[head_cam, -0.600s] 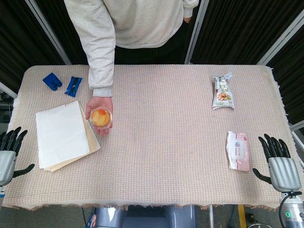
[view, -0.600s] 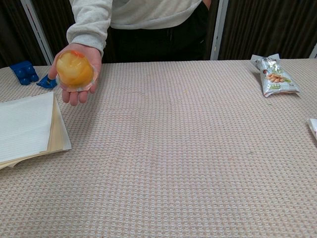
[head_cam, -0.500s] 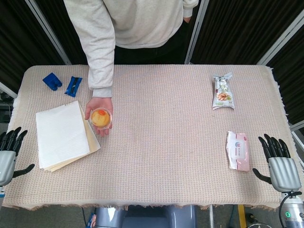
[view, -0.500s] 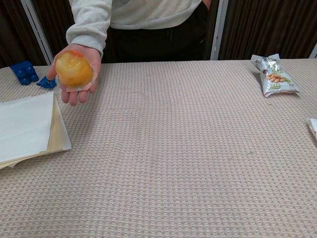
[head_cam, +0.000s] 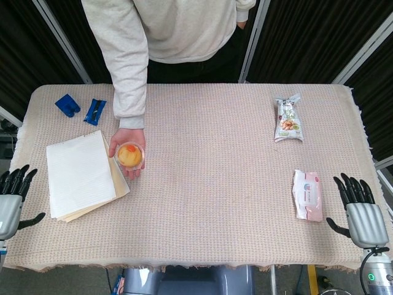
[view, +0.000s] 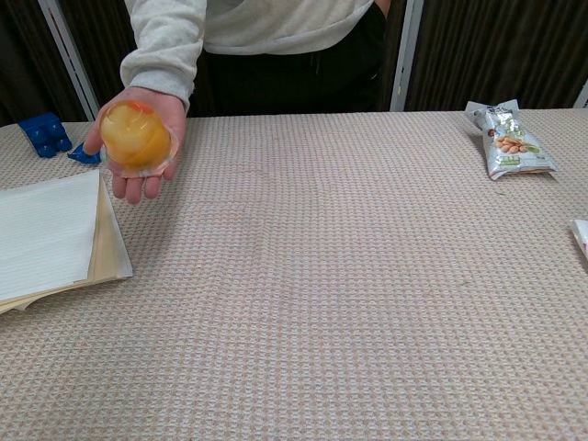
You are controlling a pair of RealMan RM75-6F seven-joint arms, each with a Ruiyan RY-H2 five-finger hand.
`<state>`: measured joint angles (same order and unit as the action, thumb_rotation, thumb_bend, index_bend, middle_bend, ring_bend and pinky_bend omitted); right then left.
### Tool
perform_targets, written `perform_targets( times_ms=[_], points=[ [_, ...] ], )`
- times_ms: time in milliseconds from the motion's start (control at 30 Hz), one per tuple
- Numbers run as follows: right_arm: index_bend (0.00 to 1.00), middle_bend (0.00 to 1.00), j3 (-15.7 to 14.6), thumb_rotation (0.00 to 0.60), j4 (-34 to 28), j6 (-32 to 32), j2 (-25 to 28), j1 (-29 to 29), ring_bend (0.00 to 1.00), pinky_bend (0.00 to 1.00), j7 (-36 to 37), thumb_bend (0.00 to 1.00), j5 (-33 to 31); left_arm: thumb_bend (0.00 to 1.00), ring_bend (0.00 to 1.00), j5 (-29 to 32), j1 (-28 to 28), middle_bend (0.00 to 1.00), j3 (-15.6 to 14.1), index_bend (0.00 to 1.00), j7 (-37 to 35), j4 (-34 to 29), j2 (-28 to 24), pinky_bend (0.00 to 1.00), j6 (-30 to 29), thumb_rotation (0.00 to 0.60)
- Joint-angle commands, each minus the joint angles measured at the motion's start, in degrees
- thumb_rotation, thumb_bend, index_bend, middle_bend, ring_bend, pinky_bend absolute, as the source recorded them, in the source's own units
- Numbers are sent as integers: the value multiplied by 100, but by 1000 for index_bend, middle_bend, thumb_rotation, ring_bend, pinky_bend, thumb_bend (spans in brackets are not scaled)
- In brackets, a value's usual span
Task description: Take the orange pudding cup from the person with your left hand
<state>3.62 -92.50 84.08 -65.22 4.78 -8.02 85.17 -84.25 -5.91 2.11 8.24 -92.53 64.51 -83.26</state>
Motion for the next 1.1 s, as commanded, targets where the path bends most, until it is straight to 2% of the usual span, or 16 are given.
perform_targets(
  times_ms=[33,267,433,500,667,867,1100],
  points=[
    [0,0,-6,600,-7,-23,6,1,0,0,-8,115,-16,135,0,9,3,0,0,0,-3,0,-4,0,0,600],
    [0,0,-6,600,-45,-69,29,2,0,0,-42,114,-77,136,0,-16,-54,0,9,0,47,-84,-69,0,65,600],
    [5,0,-24,600,-95,-137,65,7,0,0,-99,115,-129,137,0,141,-491,0,215,0,474,-703,-371,3,623,600],
    [5,0,-27,600,-104,-139,67,12,0,0,-128,115,-117,145,0,314,-713,0,369,34,692,-979,-452,55,880,600],
    [6,0,-45,600,-111,-211,79,31,0,0,-156,115,-142,211,41,851,-1426,0,891,140,1406,-1598,-527,143,1517,600],
    [6,0,-37,600,-133,-312,130,48,0,0,-86,116,-238,245,63,1734,-2244,9,1355,159,2490,-1844,-232,167,2043,600],
    [6,0,-41,600,-145,-358,155,62,0,0,-71,115,-261,294,122,2949,-3043,77,1578,188,3558,-1939,155,217,2357,600]
  ],
)
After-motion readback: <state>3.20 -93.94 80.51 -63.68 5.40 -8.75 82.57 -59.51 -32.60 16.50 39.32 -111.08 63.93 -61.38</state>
